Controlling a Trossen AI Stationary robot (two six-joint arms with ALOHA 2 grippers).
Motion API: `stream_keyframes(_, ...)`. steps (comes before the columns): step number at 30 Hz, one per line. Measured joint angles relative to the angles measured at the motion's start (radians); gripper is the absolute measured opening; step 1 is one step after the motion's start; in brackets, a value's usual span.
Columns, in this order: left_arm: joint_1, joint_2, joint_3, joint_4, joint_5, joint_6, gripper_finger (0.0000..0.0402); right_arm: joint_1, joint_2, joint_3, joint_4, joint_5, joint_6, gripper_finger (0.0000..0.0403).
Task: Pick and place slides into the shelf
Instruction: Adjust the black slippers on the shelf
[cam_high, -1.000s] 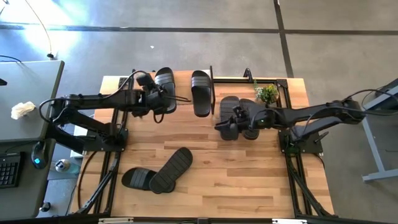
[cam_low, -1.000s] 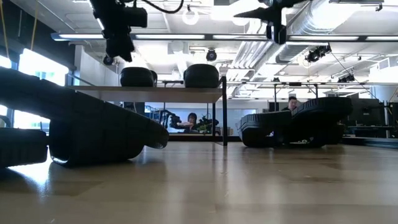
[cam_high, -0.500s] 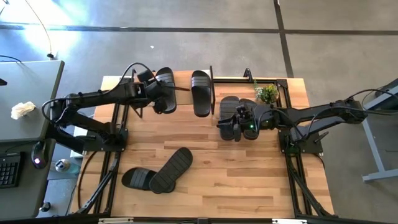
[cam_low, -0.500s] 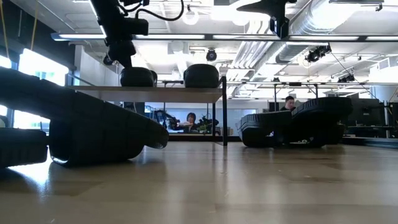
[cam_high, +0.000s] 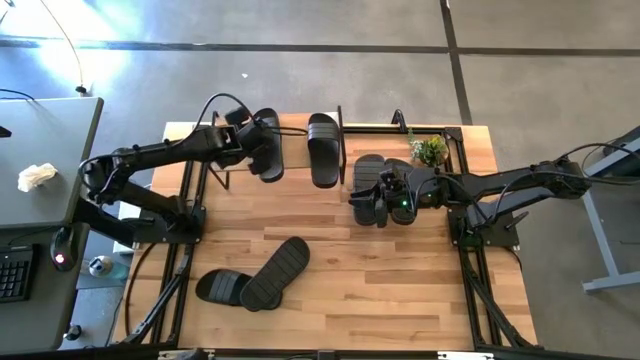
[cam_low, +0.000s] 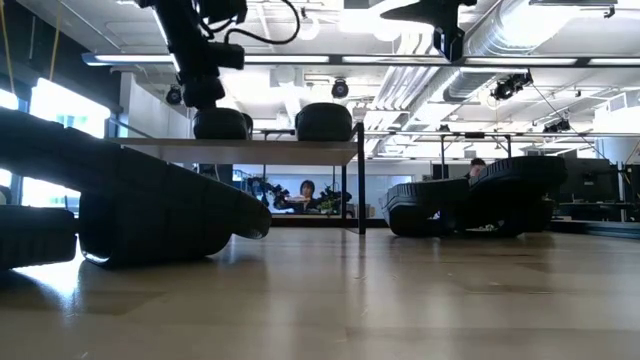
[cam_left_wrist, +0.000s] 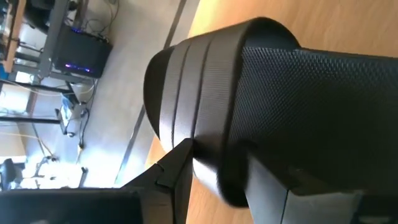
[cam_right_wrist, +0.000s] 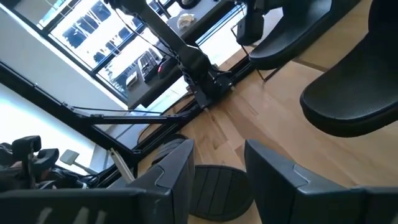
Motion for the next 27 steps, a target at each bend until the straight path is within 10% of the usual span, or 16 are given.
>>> stream_keyframes(13, -0.003, 0.046, 0.000, 0.096, -0.099, 0.055, 0.0111, 0.001, 0.000, 0.000, -0.003, 0.007, 0.000, 0.0130)
stream_keyframes(20, -0.003, 0.046, 0.000, 0.114, -0.049, 0.055, 0.0017, 0.001, 0.000, 0.000, -0.003, 0.023, -0.003, 0.0130)
stream_keyframes(27, -0.012, 0.045, 0.003, 0.147, -0.017, 0.046, 0.0011, 0.004, 0.000, 0.000, -0.003, 0.044, -0.018, 0.0130)
